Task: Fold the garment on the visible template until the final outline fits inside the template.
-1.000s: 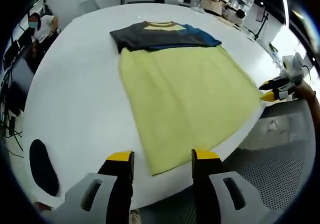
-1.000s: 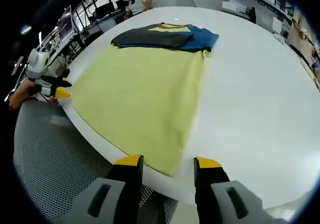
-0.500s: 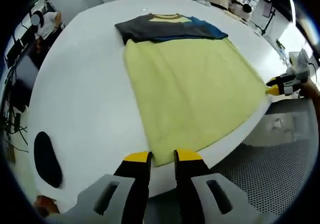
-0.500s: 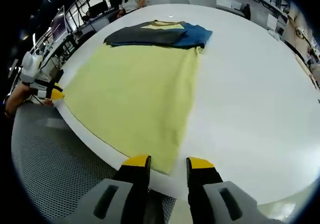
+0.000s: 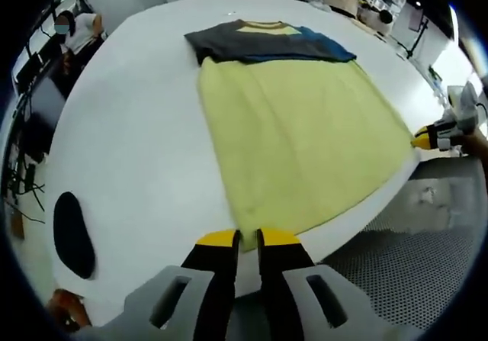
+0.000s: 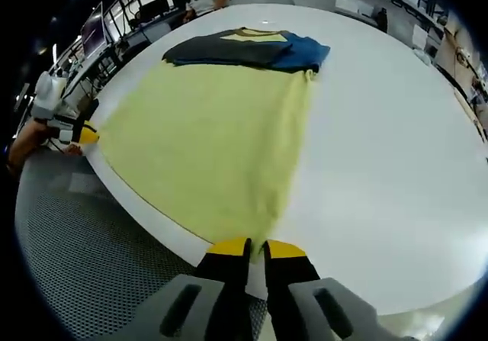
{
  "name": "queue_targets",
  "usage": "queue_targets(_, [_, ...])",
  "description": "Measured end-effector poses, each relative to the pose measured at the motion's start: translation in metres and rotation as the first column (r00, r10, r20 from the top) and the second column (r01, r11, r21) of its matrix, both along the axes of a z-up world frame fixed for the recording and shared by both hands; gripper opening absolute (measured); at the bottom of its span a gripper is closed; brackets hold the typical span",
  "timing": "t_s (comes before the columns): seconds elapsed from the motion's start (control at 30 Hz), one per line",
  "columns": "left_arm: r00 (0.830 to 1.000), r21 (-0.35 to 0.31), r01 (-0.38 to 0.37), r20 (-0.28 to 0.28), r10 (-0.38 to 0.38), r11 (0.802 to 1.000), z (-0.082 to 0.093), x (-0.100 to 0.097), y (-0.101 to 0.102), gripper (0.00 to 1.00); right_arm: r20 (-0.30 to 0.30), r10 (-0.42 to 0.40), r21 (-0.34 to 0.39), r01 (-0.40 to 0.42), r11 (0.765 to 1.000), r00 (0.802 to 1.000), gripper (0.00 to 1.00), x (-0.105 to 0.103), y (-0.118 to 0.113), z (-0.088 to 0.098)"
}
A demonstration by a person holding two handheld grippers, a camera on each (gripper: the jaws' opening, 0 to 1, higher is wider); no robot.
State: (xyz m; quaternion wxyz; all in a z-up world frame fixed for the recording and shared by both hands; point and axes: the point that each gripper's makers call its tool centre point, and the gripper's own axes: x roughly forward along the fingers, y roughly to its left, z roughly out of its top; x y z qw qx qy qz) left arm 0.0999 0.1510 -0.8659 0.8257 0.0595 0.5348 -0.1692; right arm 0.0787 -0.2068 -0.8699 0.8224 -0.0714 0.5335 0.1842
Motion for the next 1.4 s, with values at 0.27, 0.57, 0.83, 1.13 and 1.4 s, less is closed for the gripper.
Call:
queue_targets(0.27, [0.998,-0.054,-0.064,-0.010,0.063,0.997,-0.001,-0.001,0.002,0.03,-0.002,0.001,0.010,-0.001,1.000,1.000,0.00,-0.001,0.002,0.000])
queue_targets(0.57, [1.000,-0.040,-0.010,-0.027,0.009,0.999,0.000,-0.003,-0.001,0.02,-0.009,0.000,0.004,0.000,1.000,1.000,0.00,-0.003,0.000,0.003])
queue_targets(0.83, [0.998,0.010,0.047,-0.041,-0.046,0.999,0.000,-0.010,-0.001,0.02,-0.042,0.032,-0.002,-0.032,0.999,0.999,0.00,-0.010,0.000,0.004])
queue_targets(1.13, [0.994,0.012,0.066,-0.083,-0.065,0.998,0.000,-0.022,-0.001,0.02,-0.103,0.086,-0.036,-0.090,0.995,0.991,0.00,-0.021,0.000,0.003])
queue_targets(1.4, [0.988,0.043,0.093,-0.124,-0.087,0.995,0.002,-0.031,0.000,0.02,-0.148,0.117,-0.035,-0.123,0.992,0.982,0.00,-0.029,0.001,0.008])
